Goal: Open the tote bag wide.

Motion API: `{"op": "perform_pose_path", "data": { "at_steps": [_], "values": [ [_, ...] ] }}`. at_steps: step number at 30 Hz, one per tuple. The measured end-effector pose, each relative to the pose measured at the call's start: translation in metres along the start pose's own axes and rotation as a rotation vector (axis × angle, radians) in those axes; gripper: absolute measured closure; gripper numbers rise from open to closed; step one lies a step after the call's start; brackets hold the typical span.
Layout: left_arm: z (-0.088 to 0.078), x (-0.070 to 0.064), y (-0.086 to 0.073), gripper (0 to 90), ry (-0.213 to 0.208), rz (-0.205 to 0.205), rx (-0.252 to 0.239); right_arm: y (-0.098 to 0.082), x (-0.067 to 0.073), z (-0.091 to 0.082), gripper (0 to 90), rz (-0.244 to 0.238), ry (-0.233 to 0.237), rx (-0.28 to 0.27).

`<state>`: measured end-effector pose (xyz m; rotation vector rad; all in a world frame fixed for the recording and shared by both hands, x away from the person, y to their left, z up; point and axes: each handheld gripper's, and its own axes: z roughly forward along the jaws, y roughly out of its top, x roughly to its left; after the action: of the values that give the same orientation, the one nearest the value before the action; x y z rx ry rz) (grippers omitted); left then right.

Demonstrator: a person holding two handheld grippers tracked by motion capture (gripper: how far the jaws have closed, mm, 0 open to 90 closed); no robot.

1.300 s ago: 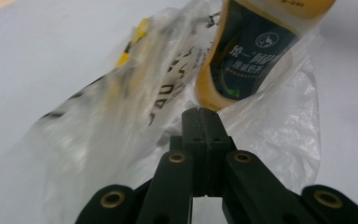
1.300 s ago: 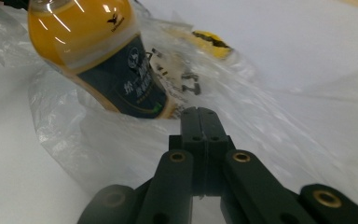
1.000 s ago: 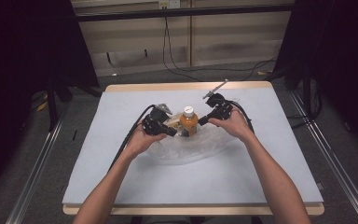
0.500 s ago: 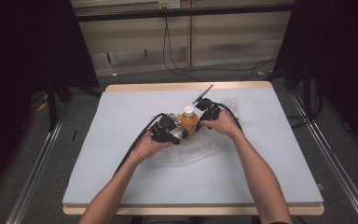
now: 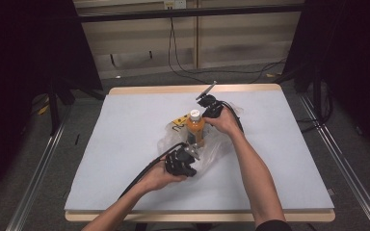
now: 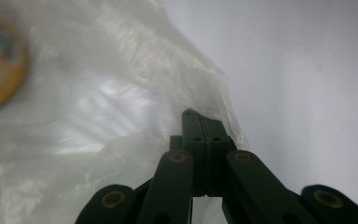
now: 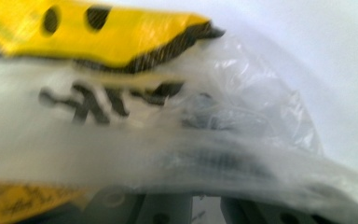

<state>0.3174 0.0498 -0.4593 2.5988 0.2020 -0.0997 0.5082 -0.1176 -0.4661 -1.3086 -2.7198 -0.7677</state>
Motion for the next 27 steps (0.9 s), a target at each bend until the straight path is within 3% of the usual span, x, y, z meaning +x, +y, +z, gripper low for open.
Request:
{"op": "perform_pose_path", "data": {
  "at_steps": [1, 3, 8, 9, 12, 14, 16, 19, 20, 22, 24, 26, 27],
  "values": [
    [0.0, -0.005, 0.001, 90.0, -0.006, 0.028, 0.016, 0.001, 0.0, 0.001, 90.0, 0.005, -0.002, -0.002],
    [0.001, -0.012, 0.001, 90.0, 0.004, 0.042, 0.012, 0.004, -0.001, 0.001, 90.0, 0.002, -0.021, -0.001],
    [0.0, -0.022, -0.002, 90.0, -0.047, 0.044, 0.014, 0.011, -0.004, 0.004, 90.0, 0.022, -0.043, -0.016],
    [0.0, -0.023, -0.002, 90.0, -0.053, 0.065, 0.029, 0.012, -0.004, 0.004, 90.0, 0.018, -0.061, -0.02],
    [0.001, -0.026, 0.0, 90.0, -0.06, 0.069, 0.036, 0.015, -0.002, 0.007, 90.0, 0.022, -0.108, -0.033],
    [0.0, -0.026, -0.001, 90.0, -0.103, 0.074, 0.04, 0.016, -0.001, 0.007, 90.0, 0.033, -0.126, -0.039],
    [0.001, -0.029, -0.003, 90.0, -0.109, 0.075, 0.03, 0.017, -0.001, 0.008, 90.0, 0.036, -0.136, -0.05],
    [0.0, -0.032, -0.002, 90.0, -0.127, 0.073, 0.046, 0.02, 0.002, 0.009, 90.0, 0.014, -0.178, -0.033],
    [0.001, -0.035, -0.001, 90.0, -0.128, 0.098, 0.054, 0.021, 0.003, 0.009, 90.0, 0.016, -0.196, -0.022],
    [0.001, -0.036, -0.001, 90.0, -0.125, 0.085, 0.049, 0.025, 0.004, 0.011, 90.0, 0.017, -0.223, -0.016],
    [0.0, -0.032, -0.001, 90.0, -0.147, 0.083, 0.054, 0.025, 0.001, 0.011, 90.0, 0.045, -0.204, -0.023],
    [-0.001, -0.029, -0.003, 90.0, -0.144, 0.071, 0.032, 0.025, 0.0, 0.009, 90.0, 0.035, -0.191, -0.018],
    [-0.003, -0.026, -0.003, 90.0, -0.144, 0.066, 0.009, 0.024, 0.0, 0.008, 90.0, 0.044, -0.161, -0.022]
  ]
}}
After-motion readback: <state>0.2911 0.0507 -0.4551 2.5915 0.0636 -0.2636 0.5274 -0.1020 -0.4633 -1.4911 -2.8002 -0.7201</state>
